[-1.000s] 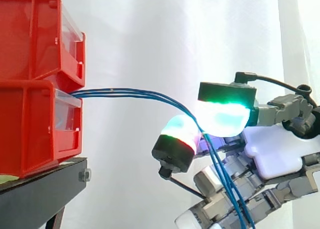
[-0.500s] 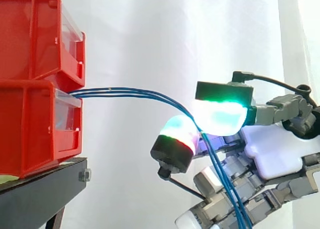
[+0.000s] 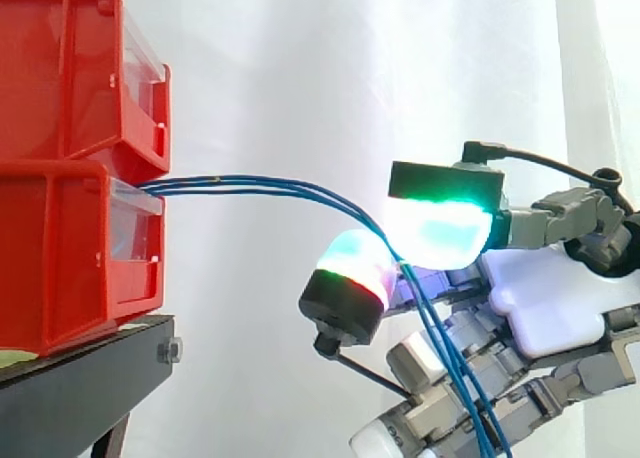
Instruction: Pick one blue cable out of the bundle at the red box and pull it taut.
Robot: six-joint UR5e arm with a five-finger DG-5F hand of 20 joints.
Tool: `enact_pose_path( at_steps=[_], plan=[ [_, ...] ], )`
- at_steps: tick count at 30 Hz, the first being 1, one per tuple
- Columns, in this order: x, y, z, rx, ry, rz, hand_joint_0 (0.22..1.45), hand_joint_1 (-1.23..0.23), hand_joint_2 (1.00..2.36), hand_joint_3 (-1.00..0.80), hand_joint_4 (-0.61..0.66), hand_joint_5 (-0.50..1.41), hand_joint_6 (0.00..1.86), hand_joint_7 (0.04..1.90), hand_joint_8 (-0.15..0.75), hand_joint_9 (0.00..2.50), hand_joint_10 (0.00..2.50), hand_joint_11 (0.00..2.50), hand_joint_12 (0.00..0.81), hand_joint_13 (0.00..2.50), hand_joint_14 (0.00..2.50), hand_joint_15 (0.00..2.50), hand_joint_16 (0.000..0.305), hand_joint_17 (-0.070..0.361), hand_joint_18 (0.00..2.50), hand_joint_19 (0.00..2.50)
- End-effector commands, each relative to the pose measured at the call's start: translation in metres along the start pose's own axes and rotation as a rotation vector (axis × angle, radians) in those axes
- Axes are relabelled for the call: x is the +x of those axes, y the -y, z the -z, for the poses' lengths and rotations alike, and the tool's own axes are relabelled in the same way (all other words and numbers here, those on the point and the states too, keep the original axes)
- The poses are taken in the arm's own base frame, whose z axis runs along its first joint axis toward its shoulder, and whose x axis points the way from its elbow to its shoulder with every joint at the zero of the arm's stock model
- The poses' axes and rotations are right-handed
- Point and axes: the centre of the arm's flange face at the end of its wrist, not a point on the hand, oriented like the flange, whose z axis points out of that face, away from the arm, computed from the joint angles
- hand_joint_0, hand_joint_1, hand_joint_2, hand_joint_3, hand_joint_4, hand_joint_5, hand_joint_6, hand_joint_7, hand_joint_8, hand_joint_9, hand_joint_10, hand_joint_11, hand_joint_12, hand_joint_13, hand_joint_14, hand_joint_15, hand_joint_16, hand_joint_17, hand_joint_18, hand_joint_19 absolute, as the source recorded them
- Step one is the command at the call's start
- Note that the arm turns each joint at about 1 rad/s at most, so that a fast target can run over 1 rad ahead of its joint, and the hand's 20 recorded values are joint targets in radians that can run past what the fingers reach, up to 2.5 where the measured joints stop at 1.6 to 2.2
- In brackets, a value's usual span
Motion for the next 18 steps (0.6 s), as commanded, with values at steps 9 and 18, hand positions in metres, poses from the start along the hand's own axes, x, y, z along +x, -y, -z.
enact_pose_path(
  at_steps=[9,18],
  plan=[
    [-0.0004,-0.0004,0.0001,-0.001,0.000,0.038,0.56,-0.51,1.00,-0.43,0.01,-0.17,0.92,0.86,0.330,0.90,0.01,0.73,0.372,0.67,0.01,0.34,0.054,0.122,0.45,0.34],
    [-0.0010,-0.0021,-0.0013,-0.016,-0.002,0.058,0.55,-0.54,1.00,-0.45,0.03,-0.16,0.92,0.86,0.347,0.94,0.01,0.76,0.370,0.70,0.01,0.34,0.054,0.121,0.48,0.34]
  ],
)
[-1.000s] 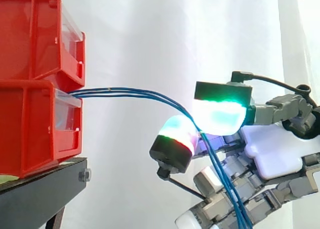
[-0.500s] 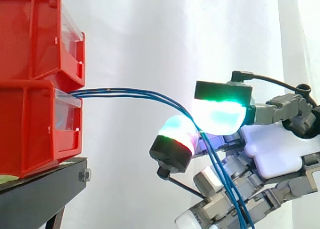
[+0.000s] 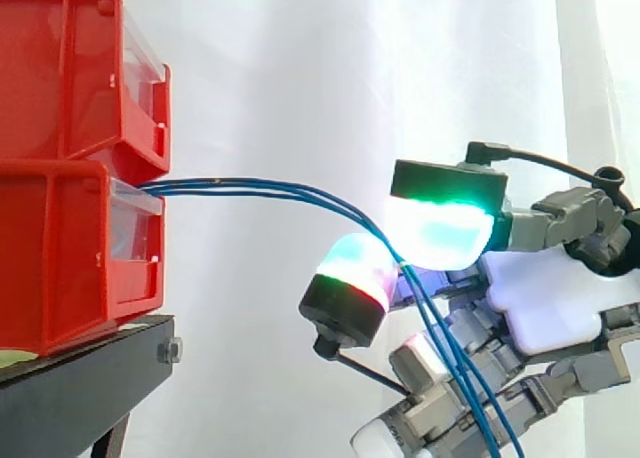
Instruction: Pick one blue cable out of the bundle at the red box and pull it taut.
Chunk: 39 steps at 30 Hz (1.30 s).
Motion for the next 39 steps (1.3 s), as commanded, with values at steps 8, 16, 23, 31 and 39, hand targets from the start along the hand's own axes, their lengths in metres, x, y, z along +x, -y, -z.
enact_pose_path(
  at_steps=[8,16,23,31,39],
  plan=[
    [-0.0015,-0.0025,-0.0019,-0.022,-0.002,0.026,0.57,-0.53,1.00,-0.44,0.03,-0.15,0.92,0.87,0.344,0.97,0.01,0.77,0.369,0.71,0.01,0.34,0.053,0.120,0.50,0.34],
    [-0.0020,-0.0053,-0.0038,-0.042,-0.002,0.042,0.57,-0.53,1.00,-0.46,0.03,-0.15,0.92,0.87,0.342,0.97,0.01,0.77,0.371,0.71,0.01,0.34,0.053,0.120,0.50,0.34],
    [-0.0016,-0.0058,-0.0044,-0.047,-0.004,0.072,0.57,-0.53,1.00,-0.49,0.02,-0.14,0.91,0.88,0.345,0.99,0.01,0.77,0.371,0.73,0.01,0.33,0.053,0.120,0.51,0.34],
    [-0.0027,-0.0060,-0.0043,-0.048,-0.003,0.075,0.56,-0.51,1.00,-0.49,0.02,-0.14,0.90,0.89,0.334,1.00,0.01,0.75,0.369,0.73,0.01,0.33,0.053,0.119,0.52,0.34],
    [-0.0038,-0.0064,-0.0043,-0.049,-0.002,0.078,0.56,-0.52,1.00,-0.50,0.03,-0.13,0.89,0.88,0.335,1.00,0.01,0.76,0.371,0.73,0.01,0.34,0.053,0.119,0.52,0.34]
  ],
)
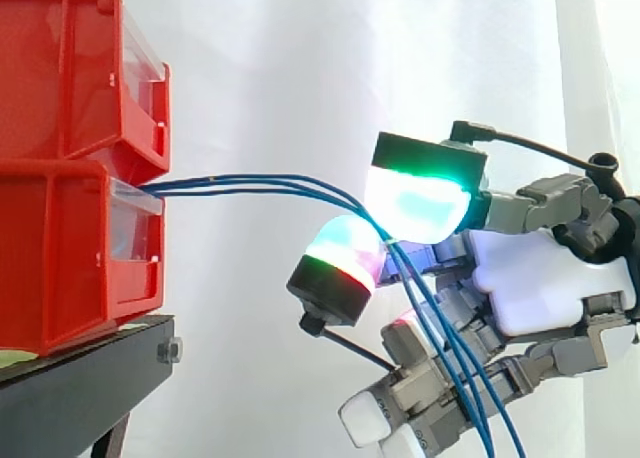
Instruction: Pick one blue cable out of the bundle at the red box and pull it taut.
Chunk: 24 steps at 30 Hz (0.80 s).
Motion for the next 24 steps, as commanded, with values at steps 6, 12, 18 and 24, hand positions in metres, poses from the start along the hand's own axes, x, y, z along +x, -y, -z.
enact_pose_path(
  at_steps=[6,12,18,24],
  plan=[
    [-0.0018,-0.0008,-0.0004,-0.006,0.002,0.009,0.55,-0.53,1.00,-0.50,0.03,-0.13,0.89,0.89,0.336,1.00,0.01,0.77,0.372,0.73,0.01,0.34,0.053,0.120,0.52,0.34],
    [-0.0017,-0.0022,-0.0018,-0.020,0.003,0.009,0.53,-0.56,1.00,-0.50,0.03,-0.14,0.89,0.90,0.342,1.01,0.01,0.77,0.379,0.73,0.01,0.34,0.054,0.122,0.53,0.34],
    [-0.0017,-0.0023,-0.0019,-0.021,0.003,0.013,0.52,-0.58,1.00,-0.50,0.04,-0.13,0.89,0.89,0.347,1.01,0.01,0.76,0.382,0.74,0.01,0.34,0.056,0.125,0.54,0.34],
    [-0.0019,-0.0018,-0.0019,-0.022,0.004,0.019,0.49,-0.58,1.00,-0.50,0.05,-0.13,0.89,0.88,0.362,1.01,0.01,0.77,0.395,0.74,0.01,0.33,0.058,0.131,0.55,0.33]
  ],
)
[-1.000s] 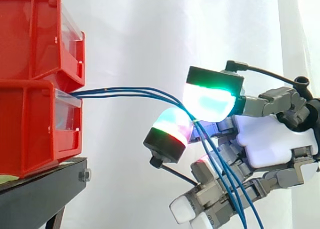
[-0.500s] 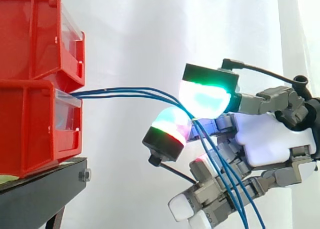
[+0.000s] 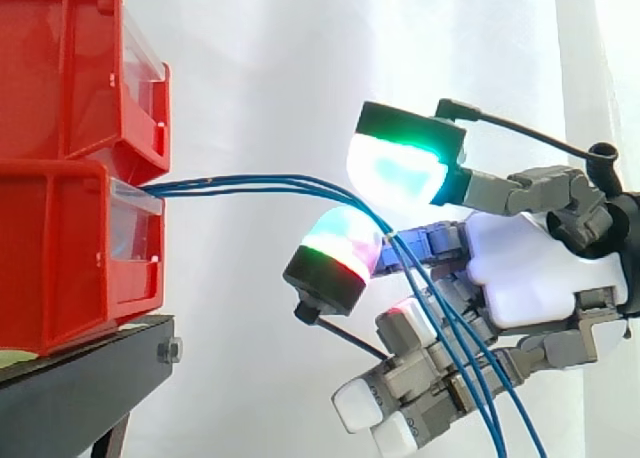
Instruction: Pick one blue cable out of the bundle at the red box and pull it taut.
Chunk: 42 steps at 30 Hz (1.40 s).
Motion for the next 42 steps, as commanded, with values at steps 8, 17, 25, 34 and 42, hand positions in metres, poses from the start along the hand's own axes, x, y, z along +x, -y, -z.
enact_pose_path(
  at_steps=[8,17,25,34,42],
  plan=[
    [0.0001,-0.0007,-0.0005,-0.005,0.000,0.008,0.41,-0.73,1.00,-0.50,0.08,-0.13,0.90,0.85,0.405,1.02,0.00,0.78,0.427,0.76,0.01,0.33,0.065,0.147,0.60,0.29],
    [-0.0001,0.0001,-0.0003,-0.004,0.000,0.013,0.47,-0.86,1.00,-0.50,0.07,-0.13,0.91,0.86,0.379,0.97,0.01,0.83,0.395,0.74,0.01,0.32,0.058,0.132,0.58,0.27],
    [-0.0002,0.0004,-0.0008,-0.004,0.002,0.013,0.63,-0.82,1.00,-0.50,0.02,-0.14,0.91,0.91,0.346,0.95,0.01,0.85,0.359,0.73,0.01,0.33,0.051,0.114,0.56,0.28],
    [0.0001,-0.0007,-0.0005,-0.005,0.000,0.012,0.70,-0.83,1.01,-0.35,-0.10,-0.15,0.96,0.92,0.353,0.95,0.01,0.88,0.358,0.74,0.01,0.33,0.051,0.114,0.58,0.28],
    [0.0001,0.0004,-0.0008,-0.003,-0.001,0.011,0.80,-0.88,1.00,-0.50,-0.19,-0.17,0.97,0.90,0.329,0.96,0.01,0.91,0.350,0.77,0.01,0.33,0.049,0.111,0.62,0.25]
  ],
)
